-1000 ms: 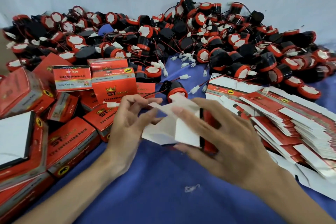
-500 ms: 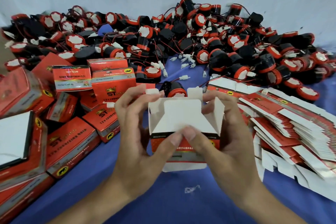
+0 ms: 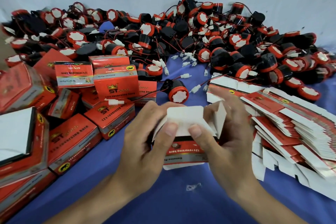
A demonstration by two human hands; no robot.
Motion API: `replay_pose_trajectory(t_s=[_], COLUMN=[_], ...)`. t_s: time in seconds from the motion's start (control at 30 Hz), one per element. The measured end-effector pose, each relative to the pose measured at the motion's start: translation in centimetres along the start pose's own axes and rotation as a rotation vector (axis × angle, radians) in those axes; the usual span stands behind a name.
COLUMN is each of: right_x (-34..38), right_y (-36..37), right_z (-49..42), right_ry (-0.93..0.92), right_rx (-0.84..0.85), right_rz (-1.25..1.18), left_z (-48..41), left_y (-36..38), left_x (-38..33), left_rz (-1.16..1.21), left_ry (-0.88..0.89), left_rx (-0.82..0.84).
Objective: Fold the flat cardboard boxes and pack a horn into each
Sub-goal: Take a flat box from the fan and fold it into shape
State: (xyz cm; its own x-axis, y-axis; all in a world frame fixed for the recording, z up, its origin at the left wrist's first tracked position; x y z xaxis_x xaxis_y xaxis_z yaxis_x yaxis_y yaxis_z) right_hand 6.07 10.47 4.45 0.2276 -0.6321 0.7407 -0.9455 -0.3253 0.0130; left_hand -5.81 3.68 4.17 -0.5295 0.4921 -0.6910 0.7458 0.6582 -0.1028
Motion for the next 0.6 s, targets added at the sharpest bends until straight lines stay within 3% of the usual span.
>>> replay_pose_trajectory(t_s=[0.13, 0.33, 0.43, 0.53, 0.6], right_x=[-0.6, -1.7, -2.2, -3.3, -4.0], right_y=[0.9, 1.5, 1.8, 2.1, 2.1], right_z=[0.5, 1.3, 1.4, 1.8, 2.0], right_ry=[-0.003, 0.085, 0.147, 0.326, 0.412], right_rx=[0.086, 0.130, 0.167, 0.239, 0.284], right_rz=[0.116, 0.140, 0.066, -0.080, -0.106], left_z=[0.6, 1.6, 1.1, 1.3, 1.6], left_y=[1.1, 1.9, 2.2, 1.9, 2.1], left_x=[1.2, 2.5, 1.1, -0.5, -0.4], left_rz=[0.078, 0.265, 0.158, 0.051, -0.031], left_ry=[-0.045, -0.292, -0.108, 0.152, 0.233], left_rx=[0.129, 0.239, 0.266, 0.259, 0.257])
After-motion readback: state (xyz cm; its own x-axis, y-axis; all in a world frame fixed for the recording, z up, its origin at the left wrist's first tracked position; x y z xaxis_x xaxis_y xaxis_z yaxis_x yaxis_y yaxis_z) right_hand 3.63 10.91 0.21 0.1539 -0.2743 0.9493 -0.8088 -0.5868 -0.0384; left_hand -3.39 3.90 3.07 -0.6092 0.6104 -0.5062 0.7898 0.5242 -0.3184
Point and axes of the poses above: each hand's wrist, its own z-axis away from the middle knuckle, its own y-axis out of the palm, x = y × z, the point moved 8 cm from there along -z, towards the middle knuckle, and after that the axes turned 8 degrees about -x, right-handed, at the moved point
